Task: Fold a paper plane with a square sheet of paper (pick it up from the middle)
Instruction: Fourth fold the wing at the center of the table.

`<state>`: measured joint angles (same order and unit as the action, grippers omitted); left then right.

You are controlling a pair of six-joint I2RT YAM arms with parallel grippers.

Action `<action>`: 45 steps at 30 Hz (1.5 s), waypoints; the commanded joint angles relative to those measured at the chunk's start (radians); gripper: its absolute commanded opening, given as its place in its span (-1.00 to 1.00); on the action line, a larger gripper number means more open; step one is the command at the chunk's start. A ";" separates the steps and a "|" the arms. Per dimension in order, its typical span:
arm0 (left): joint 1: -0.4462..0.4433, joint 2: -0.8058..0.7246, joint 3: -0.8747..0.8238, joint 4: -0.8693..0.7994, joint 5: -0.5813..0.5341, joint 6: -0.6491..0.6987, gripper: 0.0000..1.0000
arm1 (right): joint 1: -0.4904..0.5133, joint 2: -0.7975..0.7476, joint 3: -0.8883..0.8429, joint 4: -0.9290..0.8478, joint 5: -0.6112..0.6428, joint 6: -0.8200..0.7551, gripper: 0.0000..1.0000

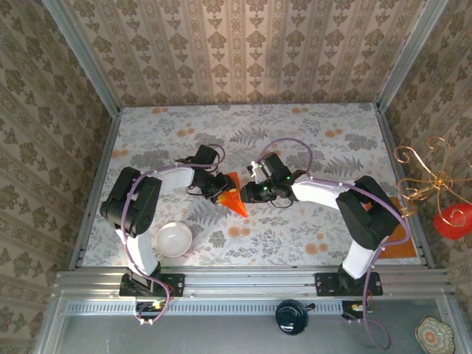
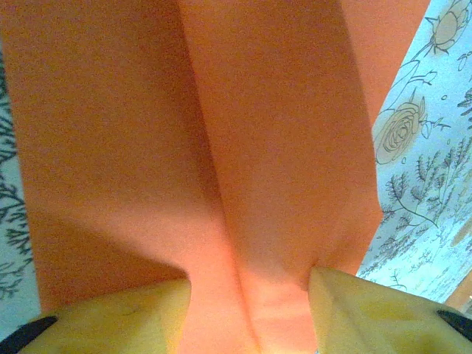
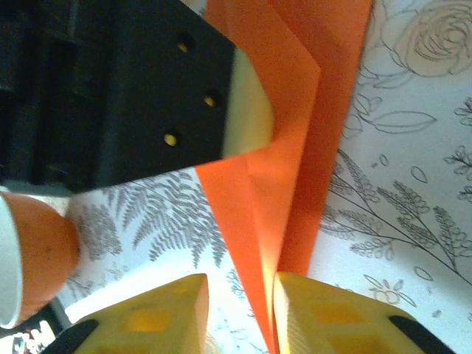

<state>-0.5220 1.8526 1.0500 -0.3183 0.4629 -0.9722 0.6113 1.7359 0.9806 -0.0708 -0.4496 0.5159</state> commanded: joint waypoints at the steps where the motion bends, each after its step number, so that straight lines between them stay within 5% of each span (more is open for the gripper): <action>1: 0.001 0.120 -0.076 -0.154 -0.131 0.002 0.01 | 0.001 0.026 -0.006 0.047 -0.094 0.032 -0.45; 8: 0.000 0.132 -0.079 -0.163 -0.130 0.003 0.02 | 0.013 0.104 0.017 0.078 -0.161 0.056 -0.54; 45: -0.003 0.152 -0.076 -0.176 -0.126 0.006 0.05 | 0.005 0.160 0.032 0.029 -0.080 0.058 -0.56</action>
<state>-0.5220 1.8683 1.0611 -0.3363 0.4679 -0.9722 0.6201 1.8786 0.9886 -0.0078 -0.5533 0.5797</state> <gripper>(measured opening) 0.524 0.219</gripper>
